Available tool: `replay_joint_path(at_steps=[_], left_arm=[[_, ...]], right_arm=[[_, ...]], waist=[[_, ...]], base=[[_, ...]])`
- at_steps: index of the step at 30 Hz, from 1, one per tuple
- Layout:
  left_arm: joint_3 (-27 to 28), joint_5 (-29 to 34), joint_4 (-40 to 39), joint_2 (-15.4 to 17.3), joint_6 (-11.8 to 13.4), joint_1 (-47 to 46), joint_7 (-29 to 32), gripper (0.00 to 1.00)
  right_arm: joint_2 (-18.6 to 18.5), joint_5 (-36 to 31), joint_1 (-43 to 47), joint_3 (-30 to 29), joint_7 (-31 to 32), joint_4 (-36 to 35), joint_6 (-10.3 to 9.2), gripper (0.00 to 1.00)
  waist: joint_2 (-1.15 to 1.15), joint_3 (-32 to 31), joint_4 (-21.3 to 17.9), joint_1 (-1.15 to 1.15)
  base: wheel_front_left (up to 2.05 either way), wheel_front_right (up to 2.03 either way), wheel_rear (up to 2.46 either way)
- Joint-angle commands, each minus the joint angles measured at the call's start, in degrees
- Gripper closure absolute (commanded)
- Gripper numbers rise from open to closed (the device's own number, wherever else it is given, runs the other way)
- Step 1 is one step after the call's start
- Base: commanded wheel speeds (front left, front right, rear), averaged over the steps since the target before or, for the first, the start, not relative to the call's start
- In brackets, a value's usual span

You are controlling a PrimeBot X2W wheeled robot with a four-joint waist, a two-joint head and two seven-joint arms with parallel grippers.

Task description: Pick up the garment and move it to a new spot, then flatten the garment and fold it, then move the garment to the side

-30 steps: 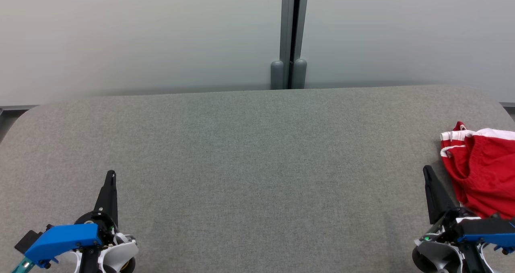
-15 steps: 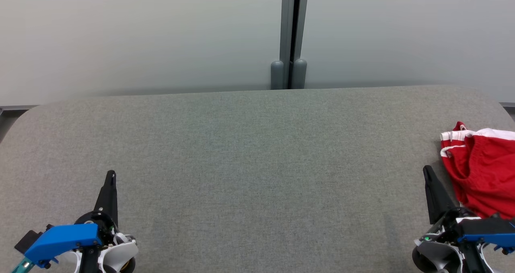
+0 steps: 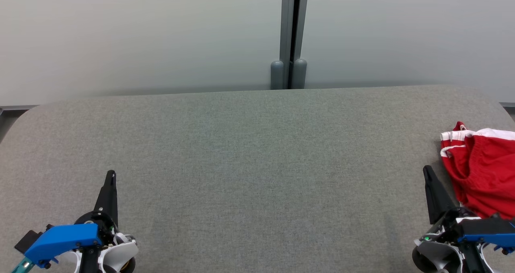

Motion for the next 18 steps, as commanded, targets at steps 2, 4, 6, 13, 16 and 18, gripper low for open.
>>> replay_joint_path(at_steps=[2,4,6,13,16,18], left_arm=[[0.1,-0.14,-0.3,-0.05,-0.25,-0.5,0.24,1.0],[0.1,-0.14,-0.3,-0.05,-0.25,-0.5,0.24,1.0],[0.1,-0.14,-0.3,-0.05,-0.25,-0.5,0.24,1.0],[0.1,-0.14,-0.3,-0.05,-0.25,-0.5,0.24,1.0],[0.1,-0.14,-0.3,-0.05,-0.25,-0.5,0.24,1.0],[0.1,-0.14,-0.3,-0.05,-0.25,-0.5,0.24,1.0]], right_arm=[[-0.34,0.16,0.79,-0.14,0.27,-0.23,0.02,1.0],[-0.34,0.16,0.79,-0.14,0.27,-0.23,0.02,1.0],[-0.34,0.16,0.79,-0.14,0.27,-0.23,0.02,1.0],[-0.34,0.16,0.78,-0.14,0.27,-0.23,0.02,1.0],[-0.34,0.16,0.78,-0.14,0.27,-0.23,0.02,1.0],[-0.34,0.16,0.79,-0.14,0.27,-0.23,0.02,1.0]], waist=[[-0.01,0.0,0.0,0.0],[-0.01,0.0,0.0,0.0],[-0.01,0.0,0.0,0.0],[-0.01,0.0,0.0,0.0],[-0.01,0.0,0.0,0.0],[-0.01,0.0,0.0,0.0]], base=[[0.0,0.0,0.0],[0.0,0.0,0.0],[0.0,0.0,0.0],[0.0,0.0,0.0],[0.0,0.0,0.0],[0.0,0.0,0.0]])
